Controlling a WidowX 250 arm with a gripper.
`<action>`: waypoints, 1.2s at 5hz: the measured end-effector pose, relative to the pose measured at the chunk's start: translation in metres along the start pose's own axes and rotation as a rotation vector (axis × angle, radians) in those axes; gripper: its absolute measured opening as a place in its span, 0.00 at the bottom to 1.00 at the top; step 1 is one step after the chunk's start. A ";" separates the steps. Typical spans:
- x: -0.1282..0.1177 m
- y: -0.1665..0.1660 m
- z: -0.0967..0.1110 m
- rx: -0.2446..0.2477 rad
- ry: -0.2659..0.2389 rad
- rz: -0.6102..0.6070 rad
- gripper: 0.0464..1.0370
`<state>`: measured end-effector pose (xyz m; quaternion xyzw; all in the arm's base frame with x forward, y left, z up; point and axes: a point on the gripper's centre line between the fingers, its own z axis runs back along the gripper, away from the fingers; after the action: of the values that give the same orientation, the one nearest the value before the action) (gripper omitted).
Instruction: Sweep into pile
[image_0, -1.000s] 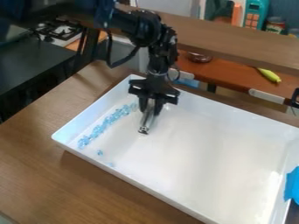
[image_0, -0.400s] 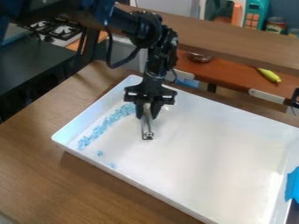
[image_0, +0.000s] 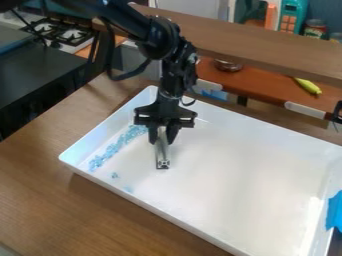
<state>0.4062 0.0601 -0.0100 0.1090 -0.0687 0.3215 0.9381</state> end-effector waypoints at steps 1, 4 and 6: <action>-0.006 0.011 0.000 0.012 -0.048 -0.010 0.33; -0.060 -0.026 0.052 -0.053 -0.097 -0.093 0.33; -0.108 -0.093 0.091 -0.080 -0.132 -0.195 0.33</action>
<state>0.3740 -0.0976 0.0411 0.0987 -0.1319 0.2177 0.9620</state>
